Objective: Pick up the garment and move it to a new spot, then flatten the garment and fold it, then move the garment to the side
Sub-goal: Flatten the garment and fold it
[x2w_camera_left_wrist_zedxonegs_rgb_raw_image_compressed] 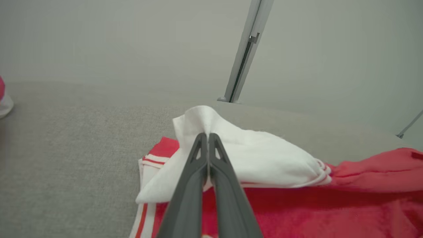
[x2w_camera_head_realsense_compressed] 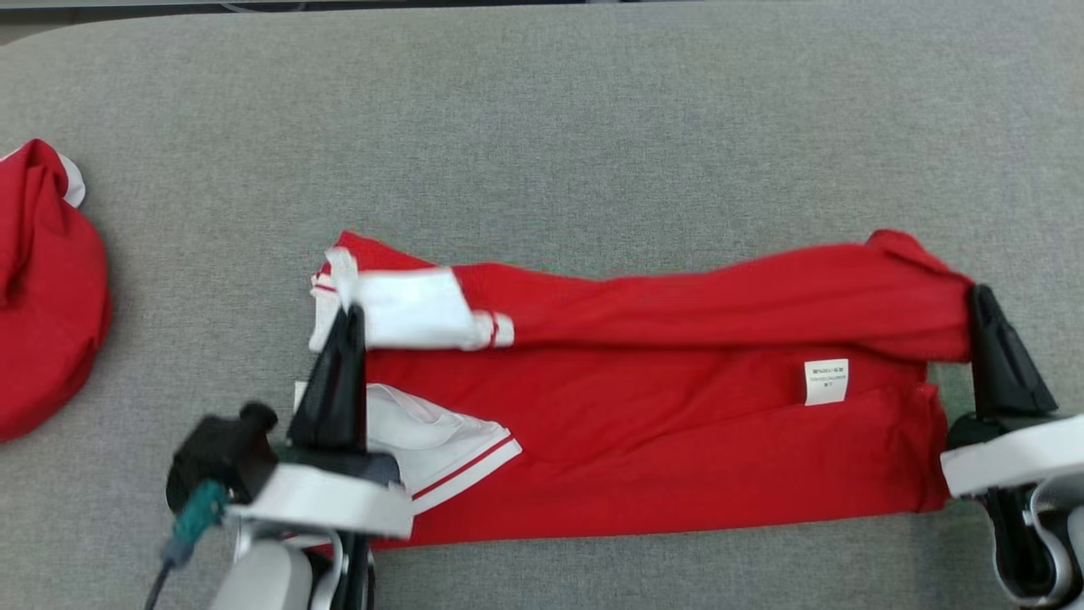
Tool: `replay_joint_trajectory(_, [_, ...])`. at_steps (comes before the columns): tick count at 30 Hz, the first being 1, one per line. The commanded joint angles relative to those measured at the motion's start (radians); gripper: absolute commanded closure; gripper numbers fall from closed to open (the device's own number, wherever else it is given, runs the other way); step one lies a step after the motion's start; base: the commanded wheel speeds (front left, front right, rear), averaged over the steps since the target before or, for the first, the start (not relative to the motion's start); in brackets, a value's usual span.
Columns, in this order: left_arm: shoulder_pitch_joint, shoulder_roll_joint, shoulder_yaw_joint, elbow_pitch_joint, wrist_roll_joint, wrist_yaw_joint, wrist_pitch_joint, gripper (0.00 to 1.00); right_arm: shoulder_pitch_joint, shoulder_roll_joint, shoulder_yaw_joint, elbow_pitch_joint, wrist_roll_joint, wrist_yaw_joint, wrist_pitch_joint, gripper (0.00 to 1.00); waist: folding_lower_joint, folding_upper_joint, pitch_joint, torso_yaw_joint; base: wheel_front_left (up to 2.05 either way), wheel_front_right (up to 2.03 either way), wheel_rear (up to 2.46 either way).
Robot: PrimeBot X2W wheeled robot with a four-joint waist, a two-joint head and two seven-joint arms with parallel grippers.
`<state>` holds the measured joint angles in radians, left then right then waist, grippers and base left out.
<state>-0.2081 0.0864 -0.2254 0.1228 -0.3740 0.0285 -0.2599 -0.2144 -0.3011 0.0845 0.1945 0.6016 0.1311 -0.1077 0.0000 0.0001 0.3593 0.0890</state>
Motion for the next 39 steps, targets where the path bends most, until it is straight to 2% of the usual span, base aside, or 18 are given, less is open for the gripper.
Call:
replay_joint_trajectory(1, [0.057, -0.001, 0.001, -0.028, -0.022, 0.02, 0.009, 1.0, 0.028, 0.005, -0.003, 0.001, 0.011, -0.001, -0.015, 1.0, 0.0, -0.0001, -0.004, 0.007, 0.0, 0.0, 0.0])
replay_joint_trajectory(4, [0.143, -0.01, 0.0, -0.049, -0.059, 0.038, 0.025, 1.0, 0.069, 0.02, -0.011, 0.003, 0.025, -0.001, -0.028, 1.0, 0.0, -0.0001, -0.009, 0.012, 0.0, 0.0, 0.0])
replay_joint_trajectory(8, [0.181, -0.017, -0.015, -0.017, -0.11, 0.023, 0.06, 1.0, 0.102, 0.033, 0.005, 0.003, 0.026, -0.001, -0.028, 1.0, 0.0, -0.0001, -0.014, 0.018, 0.0, 0.0, 0.0])
replay_joint_trajectory(9, [0.184, -0.018, -0.013, 0.0, -0.123, 0.022, 0.07, 0.97, 0.114, 0.033, 0.007, 0.005, 0.02, -0.001, -0.031, 0.75, 0.0, -0.0001, -0.019, 0.018, 0.0, 0.0, 0.0])
replay_joint_trajectory(10, [0.185, -0.016, -0.015, 0.019, -0.128, 0.024, 0.079, 0.0, 0.124, 0.037, 0.009, 0.005, 0.015, -0.001, -0.033, 0.55, 0.0, -0.0001, -0.025, 0.017, 0.0, 0.0, 0.0])
replay_joint_trajectory(11, [0.182, -0.017, -0.014, 0.029, -0.142, 0.017, 0.075, 0.0, 0.133, 0.041, 0.008, 0.0, 0.005, -0.001, -0.039, 0.0, 0.0, -0.0001, -0.03, 0.015, 0.0, 0.0, 0.0])
replay_joint_trajectory(13, [0.18, -0.018, -0.012, 0.039, -0.143, 0.019, 0.072, 0.0, 0.14, 0.036, 0.005, -0.007, -0.023, -0.001, -0.045, 0.0, 0.0, -0.0001, -0.035, 0.013, 0.0, 0.0, 0.0])
replay_joint_trajectory(21, [0.173, 0.025, 0.024, -0.023, -0.012, 0.104, 0.003, 0.0, 0.219, 0.086, -0.075, -0.165, -0.23, -0.001, -0.081, 0.0, 0.0, -0.0001, -0.093, -0.018, 0.0, 0.0, 0.0])
replay_joint_trajectory(26, [0.155, 0.06, 0.067, -0.075, 0.031, 0.109, -0.004, 0.0, 0.237, 0.13, -0.123, -0.28, -0.351, 0.0, -0.026, 0.0, 0.0, -0.0001, -0.14, -0.045, 0.0, 0.0, 0.0])
replay_joint_trajectory(32, [0.201, 0.084, 0.066, -0.118, 0.077, 0.139, -0.001, 0.0, 0.282, 0.159, -0.112, -0.337, -0.409, -0.001, 0.043, 0.0, 0.0, -0.0001, -0.204, -0.061, 0.0, 0.0, 0.0])
replay_joint_trajectory(39, [0.245, 0.095, 0.057, -0.12, 0.082, 0.149, 0.011, 0.0, 0.329, 0.175, -0.104, -0.353, -0.397, -0.001, 0.072, 0.0, 0.0, -0.0001, -0.229, -0.059, 0.0, 0.0, 0.0])
